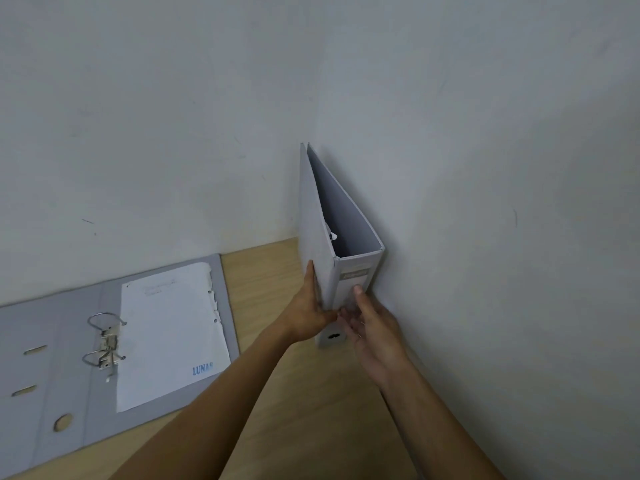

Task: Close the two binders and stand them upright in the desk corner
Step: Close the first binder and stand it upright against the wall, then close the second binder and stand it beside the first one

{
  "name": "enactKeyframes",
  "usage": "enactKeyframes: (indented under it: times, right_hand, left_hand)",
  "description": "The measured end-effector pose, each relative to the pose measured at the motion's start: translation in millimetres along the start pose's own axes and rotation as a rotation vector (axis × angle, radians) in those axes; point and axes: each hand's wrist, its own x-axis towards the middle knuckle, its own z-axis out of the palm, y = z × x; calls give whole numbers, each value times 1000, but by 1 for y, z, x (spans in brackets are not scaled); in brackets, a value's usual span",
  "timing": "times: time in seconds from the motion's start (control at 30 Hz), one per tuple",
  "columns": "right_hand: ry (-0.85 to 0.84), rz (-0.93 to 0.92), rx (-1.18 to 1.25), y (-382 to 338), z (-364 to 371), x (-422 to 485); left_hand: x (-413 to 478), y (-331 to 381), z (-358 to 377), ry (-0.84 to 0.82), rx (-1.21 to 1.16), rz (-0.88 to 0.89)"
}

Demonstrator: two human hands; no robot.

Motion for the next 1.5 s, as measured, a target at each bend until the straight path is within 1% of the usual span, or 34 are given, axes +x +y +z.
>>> enactKeyframes:
  times: [0.1,0.2,0.33,0.47,0.63,0.77,0.9,1.0,1.07,1.17,1.3,1.5]
  right_hand:
    - [58,108,105,-5,8,6]
    - [65,210,159,-5,8,15]
    - [4,224,140,-5,4,26]
    - [-37,229,175,-14,5,30]
    - [-36,243,201,-14,3,30]
    - [-35,246,187,-15,1,29]
    - [-1,275,141,-6,-8,26]
    - [-23,312,71,10,-11,19]
    - [-60,331,-21,27,-6,12]
    - [-139,362,-179,55,13,-2]
    - [-263,391,-319,84,44,-18]
    - [-325,430,-447,148,100,-42]
  left_hand:
    - [13,-5,-1,48,0,-9]
    - [22,-5,-1,74,-8,-9]
    - [36,-6,0,104,-18,-17]
    - [42,-9,1,127,-8,-23]
    - [39,-7,2,159,16,-42]
    - [27,-6,-6,47,88,-122]
    - [-13,-13,-14,16,53,-188]
    - [-57,-28,-20,60,-50,-282]
    - [-88,-42,-27,101,-84,-356]
    - [-131,-60,-41,168,-148,-436]
    - [-181,-81,-64,272,-242,-479]
    - [-260,-133,-117,405,-305,-538]
